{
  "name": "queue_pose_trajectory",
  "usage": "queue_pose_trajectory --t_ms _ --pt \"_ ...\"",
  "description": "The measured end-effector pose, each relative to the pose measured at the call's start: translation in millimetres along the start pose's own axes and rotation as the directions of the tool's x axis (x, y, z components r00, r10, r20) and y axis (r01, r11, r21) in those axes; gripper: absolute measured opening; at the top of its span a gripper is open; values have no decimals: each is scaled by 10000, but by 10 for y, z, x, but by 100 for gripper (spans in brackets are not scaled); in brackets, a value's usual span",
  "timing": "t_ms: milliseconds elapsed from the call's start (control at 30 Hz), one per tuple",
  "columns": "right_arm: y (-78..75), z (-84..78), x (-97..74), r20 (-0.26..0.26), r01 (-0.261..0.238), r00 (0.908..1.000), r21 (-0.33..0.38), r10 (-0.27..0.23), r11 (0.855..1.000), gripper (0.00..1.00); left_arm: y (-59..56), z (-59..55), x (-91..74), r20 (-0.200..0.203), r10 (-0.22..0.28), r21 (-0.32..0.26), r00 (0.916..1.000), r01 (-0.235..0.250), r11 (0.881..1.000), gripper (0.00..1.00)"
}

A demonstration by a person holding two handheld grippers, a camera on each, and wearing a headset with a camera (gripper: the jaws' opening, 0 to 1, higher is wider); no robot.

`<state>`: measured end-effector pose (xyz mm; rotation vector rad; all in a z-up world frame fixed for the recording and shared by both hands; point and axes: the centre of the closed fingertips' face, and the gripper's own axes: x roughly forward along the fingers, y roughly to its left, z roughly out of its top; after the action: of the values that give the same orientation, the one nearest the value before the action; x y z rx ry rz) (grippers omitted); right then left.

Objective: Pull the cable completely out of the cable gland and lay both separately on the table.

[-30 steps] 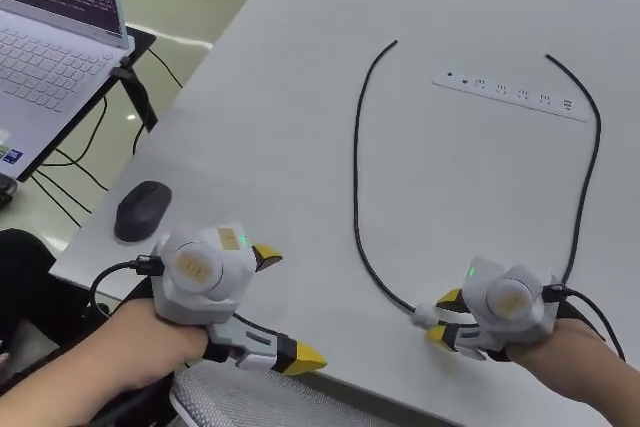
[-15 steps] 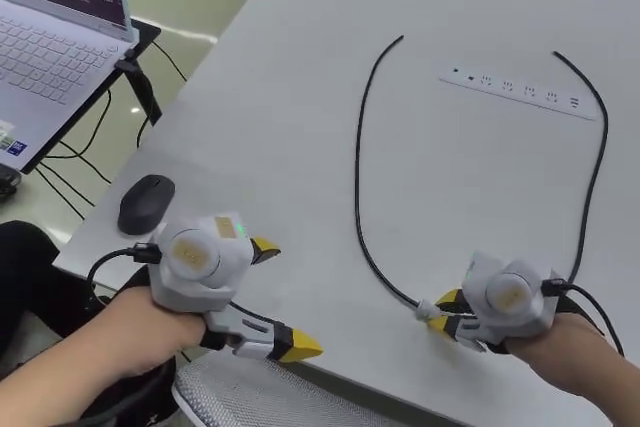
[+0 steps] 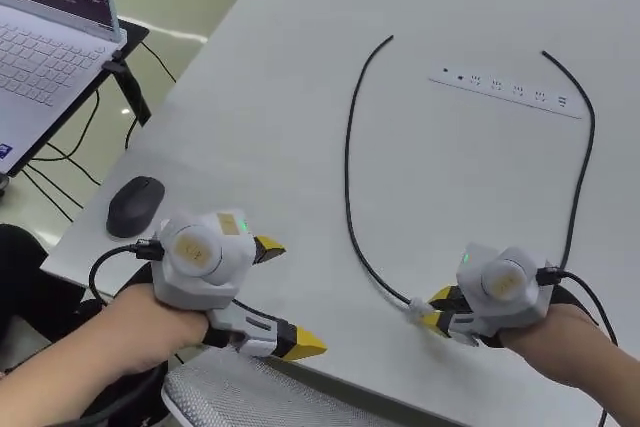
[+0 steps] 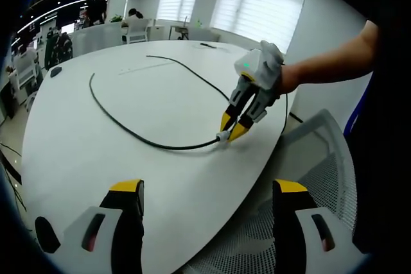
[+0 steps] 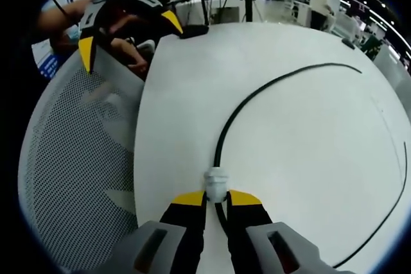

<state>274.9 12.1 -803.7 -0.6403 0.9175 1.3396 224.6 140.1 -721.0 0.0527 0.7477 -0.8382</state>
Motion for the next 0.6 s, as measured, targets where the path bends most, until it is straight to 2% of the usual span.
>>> queue_pose_trajectory --t_ms 167,333,433,467,600 --pt "53 93 -138 213 -235 9995 220 230 9995 6 -49 90 65 60 -127 195 9999 126 9997 82" --pt "102 206 -271 434 -313 9986 230 303 9992 6 -114 231 149 344 -308 295 9989 298 9991 82" --pt "146 283 -379 514 -347 9981 42 344 9994 6 -217 346 189 411 -527 550 9978 504 9972 82" --pt "148 351 -434 743 -231 9969 -241 249 9994 6 -240 375 198 428 -589 636 9973 561 9964 81" --pt "190 481 -594 1048 -219 9942 -297 249 9993 6 -305 508 228 415 -740 925 9964 699 9933 80"
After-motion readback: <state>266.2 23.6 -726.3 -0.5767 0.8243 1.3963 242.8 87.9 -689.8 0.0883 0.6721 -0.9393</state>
